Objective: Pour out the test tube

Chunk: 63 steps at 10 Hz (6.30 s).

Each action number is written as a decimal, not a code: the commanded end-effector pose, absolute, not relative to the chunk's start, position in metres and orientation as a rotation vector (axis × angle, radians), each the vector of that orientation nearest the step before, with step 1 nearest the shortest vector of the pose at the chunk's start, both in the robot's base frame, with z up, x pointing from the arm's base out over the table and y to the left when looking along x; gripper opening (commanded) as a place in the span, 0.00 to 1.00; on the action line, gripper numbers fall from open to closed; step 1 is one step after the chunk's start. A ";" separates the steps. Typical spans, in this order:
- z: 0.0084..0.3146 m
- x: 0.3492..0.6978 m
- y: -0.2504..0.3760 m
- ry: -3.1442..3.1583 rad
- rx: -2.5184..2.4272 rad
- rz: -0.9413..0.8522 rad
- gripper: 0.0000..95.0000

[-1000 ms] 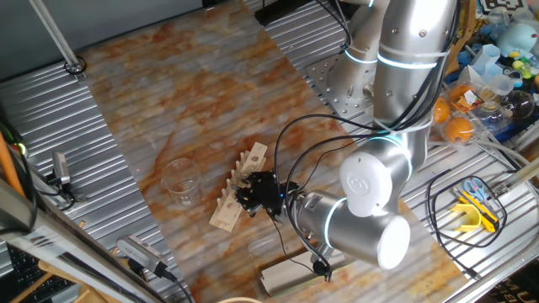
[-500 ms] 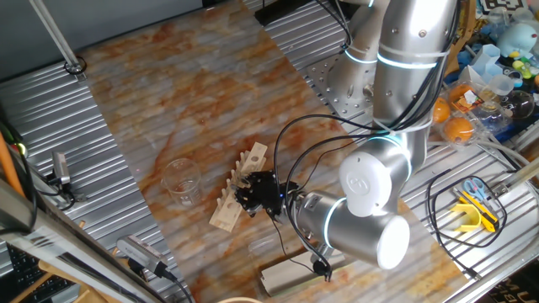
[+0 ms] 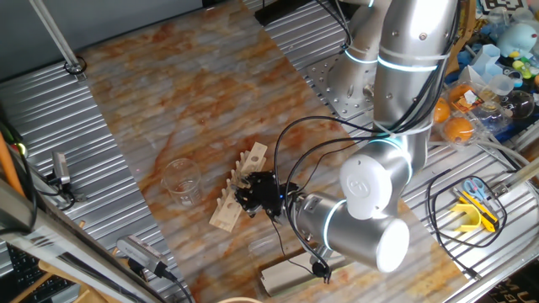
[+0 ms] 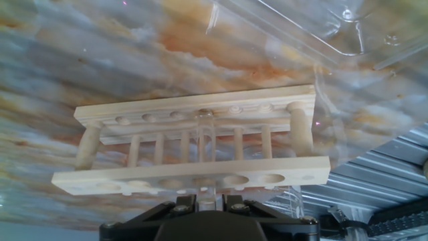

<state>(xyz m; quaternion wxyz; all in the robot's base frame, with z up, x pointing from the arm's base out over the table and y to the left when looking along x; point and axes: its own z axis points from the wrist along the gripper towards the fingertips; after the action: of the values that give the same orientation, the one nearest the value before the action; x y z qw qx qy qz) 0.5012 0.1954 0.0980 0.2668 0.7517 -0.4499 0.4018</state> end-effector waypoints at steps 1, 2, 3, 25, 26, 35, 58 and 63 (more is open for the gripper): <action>0.099 0.501 0.195 -1.212 2.022 1.087 0.20; 0.099 0.501 0.195 -1.209 2.004 1.096 0.20; 0.099 0.501 0.195 -1.206 1.993 1.103 0.20; 0.102 0.501 0.193 -1.303 1.821 1.187 0.20; 0.102 0.501 0.193 -1.309 1.802 1.201 0.20; 0.101 0.500 0.195 -1.336 1.753 1.229 0.20; 0.122 0.503 0.199 -1.265 1.755 1.201 0.00; 0.146 0.510 0.194 -1.263 1.770 1.186 0.00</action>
<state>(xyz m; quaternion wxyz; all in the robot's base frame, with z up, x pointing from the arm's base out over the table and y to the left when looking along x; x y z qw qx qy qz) 0.5101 0.1936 0.1475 0.3250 0.6770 -0.4816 0.4518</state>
